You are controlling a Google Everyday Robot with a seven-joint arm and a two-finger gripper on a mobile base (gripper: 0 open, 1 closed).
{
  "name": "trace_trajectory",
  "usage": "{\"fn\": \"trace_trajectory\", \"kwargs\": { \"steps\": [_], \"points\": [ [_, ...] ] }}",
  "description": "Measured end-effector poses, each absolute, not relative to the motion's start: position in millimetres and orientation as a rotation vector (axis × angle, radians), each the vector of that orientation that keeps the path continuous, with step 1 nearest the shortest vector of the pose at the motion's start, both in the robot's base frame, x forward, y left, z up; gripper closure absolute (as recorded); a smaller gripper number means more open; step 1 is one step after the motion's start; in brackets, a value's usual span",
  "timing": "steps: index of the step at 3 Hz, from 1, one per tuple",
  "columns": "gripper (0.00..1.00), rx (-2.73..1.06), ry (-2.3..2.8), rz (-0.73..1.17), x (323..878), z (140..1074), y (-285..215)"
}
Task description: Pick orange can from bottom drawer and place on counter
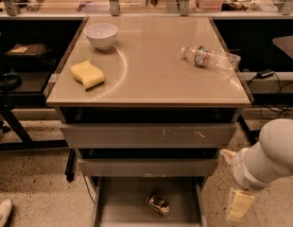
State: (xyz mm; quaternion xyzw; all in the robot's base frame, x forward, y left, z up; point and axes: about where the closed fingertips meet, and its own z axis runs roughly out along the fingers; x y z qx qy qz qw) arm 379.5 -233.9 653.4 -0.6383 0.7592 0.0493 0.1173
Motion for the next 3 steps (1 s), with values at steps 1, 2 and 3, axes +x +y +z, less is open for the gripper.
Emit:
{"fn": "trace_trajectory", "kwargs": {
  "steps": [1,2,3],
  "points": [
    [0.00,-1.832,2.225,0.217,365.0,588.3,-220.3],
    [0.00,-1.786,2.182,0.245,360.2,533.3,-209.1],
    [0.00,-1.757,2.118,0.259,366.9,485.4,-201.7]
  ]
}}
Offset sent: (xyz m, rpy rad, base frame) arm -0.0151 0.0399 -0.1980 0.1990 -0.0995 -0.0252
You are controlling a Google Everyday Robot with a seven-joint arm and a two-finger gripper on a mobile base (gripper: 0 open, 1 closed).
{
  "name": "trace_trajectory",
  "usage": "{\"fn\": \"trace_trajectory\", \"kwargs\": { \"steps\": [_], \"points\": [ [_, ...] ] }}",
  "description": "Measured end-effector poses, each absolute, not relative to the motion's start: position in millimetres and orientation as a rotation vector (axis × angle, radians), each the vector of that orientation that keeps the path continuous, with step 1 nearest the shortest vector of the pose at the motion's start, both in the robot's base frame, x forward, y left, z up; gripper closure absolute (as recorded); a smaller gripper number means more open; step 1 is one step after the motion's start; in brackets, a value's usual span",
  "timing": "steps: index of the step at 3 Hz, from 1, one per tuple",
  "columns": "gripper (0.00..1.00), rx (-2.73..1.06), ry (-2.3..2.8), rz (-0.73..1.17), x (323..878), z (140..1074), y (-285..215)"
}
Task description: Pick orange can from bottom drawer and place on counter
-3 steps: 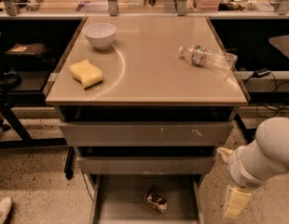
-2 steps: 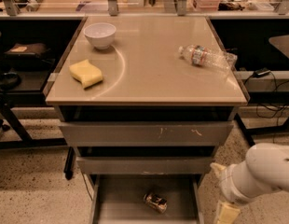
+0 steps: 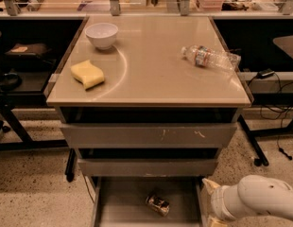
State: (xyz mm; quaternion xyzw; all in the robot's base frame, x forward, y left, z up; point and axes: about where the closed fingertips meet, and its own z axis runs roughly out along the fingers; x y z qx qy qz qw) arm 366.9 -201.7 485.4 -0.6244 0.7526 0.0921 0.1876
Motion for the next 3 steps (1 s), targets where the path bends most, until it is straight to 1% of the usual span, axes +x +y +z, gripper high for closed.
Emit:
{"fn": "trace_trajectory", "kwargs": {
  "steps": [1,3],
  "points": [
    [0.00,-1.734,2.144,0.288,376.7,443.6,-205.2],
    [0.00,-1.739,2.114,0.310,370.6,435.5,-204.1]
  ]
}}
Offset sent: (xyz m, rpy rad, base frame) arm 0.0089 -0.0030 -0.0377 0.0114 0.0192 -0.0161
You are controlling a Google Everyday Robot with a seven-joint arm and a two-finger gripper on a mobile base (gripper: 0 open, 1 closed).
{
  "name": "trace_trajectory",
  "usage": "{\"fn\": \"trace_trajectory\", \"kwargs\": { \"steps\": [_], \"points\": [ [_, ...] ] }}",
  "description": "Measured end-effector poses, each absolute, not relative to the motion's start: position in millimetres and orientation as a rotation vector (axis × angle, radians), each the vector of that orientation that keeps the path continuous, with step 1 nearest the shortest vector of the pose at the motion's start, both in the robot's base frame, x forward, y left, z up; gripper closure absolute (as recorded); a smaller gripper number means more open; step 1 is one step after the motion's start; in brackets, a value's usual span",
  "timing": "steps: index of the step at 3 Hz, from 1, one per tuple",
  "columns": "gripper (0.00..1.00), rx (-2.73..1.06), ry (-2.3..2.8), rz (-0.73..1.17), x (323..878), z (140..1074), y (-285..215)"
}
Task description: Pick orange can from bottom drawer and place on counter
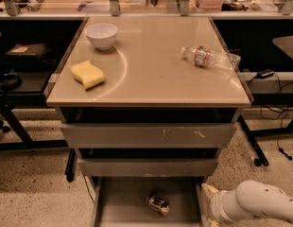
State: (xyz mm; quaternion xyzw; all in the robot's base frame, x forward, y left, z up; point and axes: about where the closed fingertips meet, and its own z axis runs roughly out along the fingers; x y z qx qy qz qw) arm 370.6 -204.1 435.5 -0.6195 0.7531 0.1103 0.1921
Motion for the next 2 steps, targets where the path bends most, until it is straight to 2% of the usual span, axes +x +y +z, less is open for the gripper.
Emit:
{"fn": "trace_trajectory", "kwargs": {
  "steps": [2],
  "points": [
    [0.00,-1.615,1.969,0.254,426.1,354.6,-208.2]
  ]
}}
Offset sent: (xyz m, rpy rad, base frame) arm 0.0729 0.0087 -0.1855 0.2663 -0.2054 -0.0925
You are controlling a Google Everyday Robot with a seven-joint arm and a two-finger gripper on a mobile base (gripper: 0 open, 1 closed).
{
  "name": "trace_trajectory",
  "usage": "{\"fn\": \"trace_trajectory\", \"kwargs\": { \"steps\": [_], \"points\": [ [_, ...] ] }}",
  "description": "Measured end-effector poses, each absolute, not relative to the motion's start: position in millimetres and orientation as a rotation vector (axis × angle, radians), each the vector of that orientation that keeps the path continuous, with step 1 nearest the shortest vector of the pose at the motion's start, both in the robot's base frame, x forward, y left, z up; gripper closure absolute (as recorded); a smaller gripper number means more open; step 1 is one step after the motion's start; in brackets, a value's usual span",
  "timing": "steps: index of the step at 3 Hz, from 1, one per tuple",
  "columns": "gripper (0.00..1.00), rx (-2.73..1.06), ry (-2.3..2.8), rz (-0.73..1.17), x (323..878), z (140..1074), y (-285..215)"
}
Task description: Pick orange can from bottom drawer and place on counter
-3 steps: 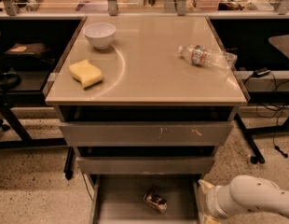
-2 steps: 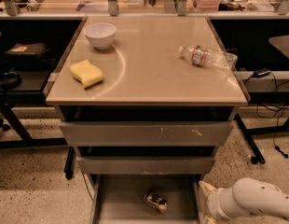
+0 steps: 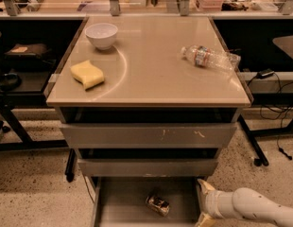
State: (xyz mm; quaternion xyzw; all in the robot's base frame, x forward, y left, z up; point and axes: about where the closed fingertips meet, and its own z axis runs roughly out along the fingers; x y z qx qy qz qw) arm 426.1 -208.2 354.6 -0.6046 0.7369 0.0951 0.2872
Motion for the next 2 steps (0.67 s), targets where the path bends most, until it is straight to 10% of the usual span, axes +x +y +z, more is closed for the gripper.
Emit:
{"fn": "trace_trajectory", "kwargs": {
  "steps": [2],
  "points": [
    [0.00,-1.484,1.936,0.353,442.2,281.1,-201.3]
  ]
}}
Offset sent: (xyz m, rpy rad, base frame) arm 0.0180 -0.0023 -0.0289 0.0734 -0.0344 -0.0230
